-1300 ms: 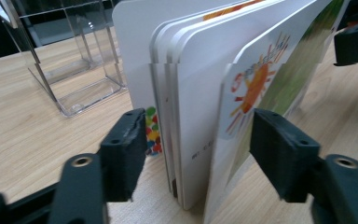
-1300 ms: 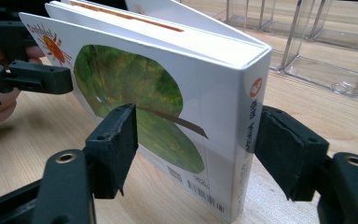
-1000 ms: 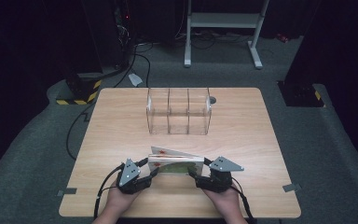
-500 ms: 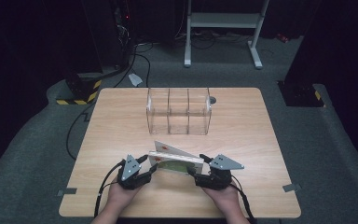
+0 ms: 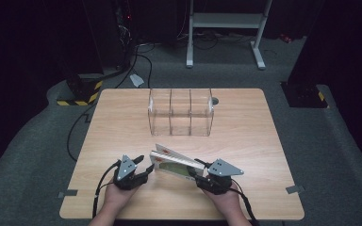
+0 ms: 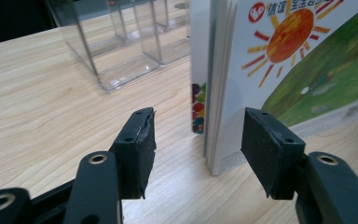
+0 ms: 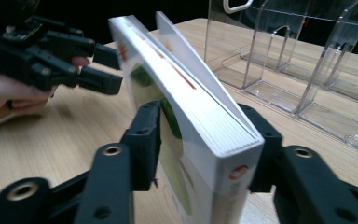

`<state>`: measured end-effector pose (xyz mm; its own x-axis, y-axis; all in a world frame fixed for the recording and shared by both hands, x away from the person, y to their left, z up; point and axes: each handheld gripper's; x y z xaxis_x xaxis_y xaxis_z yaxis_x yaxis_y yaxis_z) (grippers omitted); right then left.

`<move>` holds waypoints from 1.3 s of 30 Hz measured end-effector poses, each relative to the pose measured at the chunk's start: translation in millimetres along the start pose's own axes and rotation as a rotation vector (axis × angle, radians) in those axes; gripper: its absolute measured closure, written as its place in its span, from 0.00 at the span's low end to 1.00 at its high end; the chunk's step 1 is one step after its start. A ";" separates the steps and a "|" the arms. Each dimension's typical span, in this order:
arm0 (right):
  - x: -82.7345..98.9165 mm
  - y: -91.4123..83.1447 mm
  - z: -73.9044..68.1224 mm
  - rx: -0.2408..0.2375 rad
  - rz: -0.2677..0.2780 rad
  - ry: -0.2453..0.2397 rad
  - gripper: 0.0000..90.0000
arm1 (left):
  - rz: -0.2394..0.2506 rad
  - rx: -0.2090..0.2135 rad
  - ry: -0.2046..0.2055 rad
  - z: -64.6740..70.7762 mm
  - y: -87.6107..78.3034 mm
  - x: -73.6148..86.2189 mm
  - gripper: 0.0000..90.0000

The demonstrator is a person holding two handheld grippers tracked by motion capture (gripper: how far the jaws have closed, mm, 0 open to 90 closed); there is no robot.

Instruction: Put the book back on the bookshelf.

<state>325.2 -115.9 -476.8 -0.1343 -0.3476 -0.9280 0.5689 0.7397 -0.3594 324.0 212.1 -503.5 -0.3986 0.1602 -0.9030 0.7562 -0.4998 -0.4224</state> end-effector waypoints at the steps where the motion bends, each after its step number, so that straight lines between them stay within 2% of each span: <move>1: 0.3 -0.6 -0.5 -0.005 0.007 -0.004 0.67 | 0.001 -0.002 -0.004 -2.0 -1.0 0.1 0.49; 3: 0.2 -1.5 -2.1 -0.005 0.007 -0.018 0.70 | -0.004 -0.016 -0.004 -6.2 -2.8 -0.1 0.49; 7: 0.3 -3.3 -6.4 0.003 0.009 -0.052 0.78 | -0.011 -0.033 -0.030 -13.4 -3.9 0.6 0.48; 10: -0.1 -4.9 -8.6 0.018 0.004 -0.061 0.82 | -0.035 -0.050 -0.043 -19.2 -2.6 3.5 0.48; 12: 0.1 -6.0 -8.9 0.026 0.003 -0.056 0.82 | -0.061 -0.062 -0.049 -21.8 -1.3 4.8 0.47; 19: 1.6 -13.0 -3.9 0.050 -0.014 -0.021 0.82 | -0.098 -0.122 -0.085 -37.1 1.9 10.8 0.44; 24: 5.8 -24.0 -1.0 0.097 -0.021 -0.003 0.82 | -0.127 -0.163 -0.108 -45.2 4.0 13.8 0.44; 31: 11.3 -33.2 6.1 0.175 -0.019 0.030 0.82 | -0.168 -0.186 -0.067 -43.5 9.1 16.2 0.43; 33: 12.2 -35.1 7.7 0.198 -0.021 0.034 0.82 | -0.167 -0.176 -0.079 -42.4 9.3 16.1 0.43; 35: 13.2 -37.4 9.2 0.216 -0.024 0.043 0.82 | -0.171 -0.179 -0.064 -42.1 9.6 16.1 0.43; 39: 16.1 -43.3 14.1 0.270 -0.024 0.090 0.81 | -0.176 -0.178 -0.064 -42.3 9.8 16.0 0.42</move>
<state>309.9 -161.6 -474.8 -0.2151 -0.3014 -0.9289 0.7583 0.5479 -0.3533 347.0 245.7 -525.4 -0.5598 0.1746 -0.8100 0.7496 -0.3100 -0.5849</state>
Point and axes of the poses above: each handheld gripper's, and its own axes: y roughly forward along the jaws, x roughly out of its underside, z roughly to its right, and after that the axes turned 8 degrees about -y, right-handed
